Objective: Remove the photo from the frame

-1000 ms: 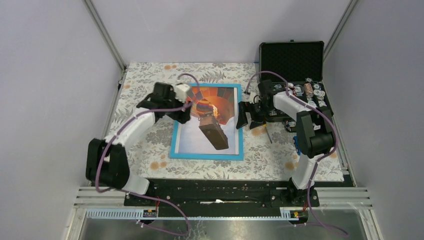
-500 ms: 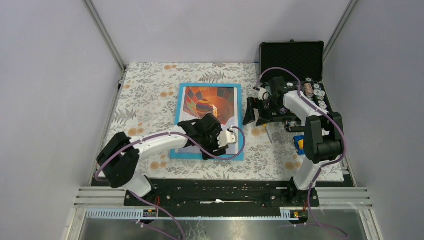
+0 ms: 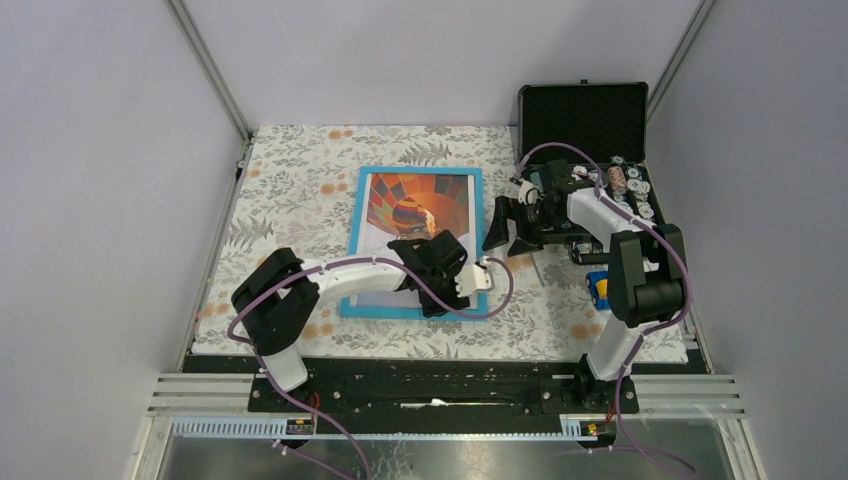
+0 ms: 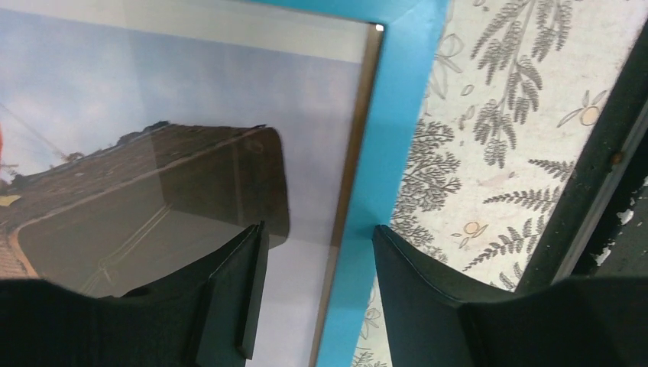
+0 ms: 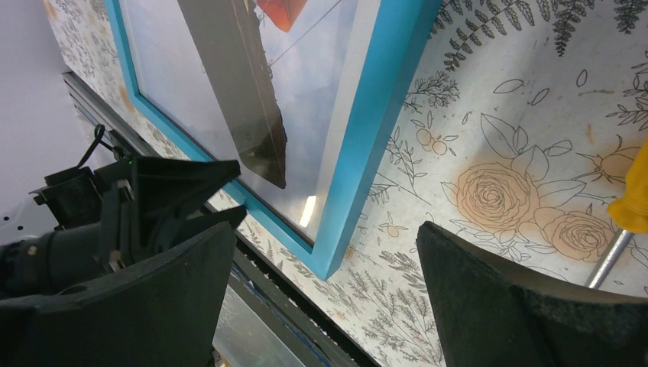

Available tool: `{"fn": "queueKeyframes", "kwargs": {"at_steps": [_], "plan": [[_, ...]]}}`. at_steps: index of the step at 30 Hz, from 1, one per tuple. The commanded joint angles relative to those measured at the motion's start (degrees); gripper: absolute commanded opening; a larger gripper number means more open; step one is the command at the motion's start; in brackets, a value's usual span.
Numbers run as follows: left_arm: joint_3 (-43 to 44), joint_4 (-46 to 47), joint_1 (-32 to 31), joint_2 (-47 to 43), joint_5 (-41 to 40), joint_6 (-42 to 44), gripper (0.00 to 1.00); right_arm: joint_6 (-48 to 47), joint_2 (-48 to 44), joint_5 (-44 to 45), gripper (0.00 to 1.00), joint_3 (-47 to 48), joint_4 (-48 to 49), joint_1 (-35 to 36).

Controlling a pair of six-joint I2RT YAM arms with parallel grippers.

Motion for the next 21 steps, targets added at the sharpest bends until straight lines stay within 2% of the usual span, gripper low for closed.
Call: {"fn": "queueKeyframes", "kwargs": {"at_steps": [1, 6, 11, 14, 16, 19, 21], "plan": [[-1.9, 0.6, -3.9, -1.0, -2.2, -0.4, 0.58, 1.8, -0.5, -1.6, 0.96, -0.3, 2.1, -0.3], [-3.2, 0.7, -5.9, 0.7, -3.9, -3.2, 0.58, 2.1, -0.9, -1.7, 0.96, -2.0, 3.1, -0.3], [-1.2, 0.8, -6.0, 2.9, -7.0, -6.3, 0.46, 2.2, -1.5, -2.2, 0.96, -3.6, 3.7, -0.3], [0.4, 0.2, -6.1, 3.5, -8.4, -6.9, 0.34, 2.1, -1.1, -2.9, 0.96, -4.1, 3.6, -0.4], [1.6, -0.7, -6.0, 3.0, -8.2, -7.2, 0.18, 2.2, -1.0, -4.0, 0.96, -4.3, 3.6, -0.3], [2.9, -2.0, -5.9, 0.7, -6.2, -7.8, 0.0, 2.4, -0.9, -6.3, 0.96, -4.2, 2.9, -0.4], [4.0, -2.8, -5.8, -1.4, -5.2, -8.3, 0.0, 2.9, -0.8, -8.2, 0.97, -4.2, 2.4, -0.4]]}}
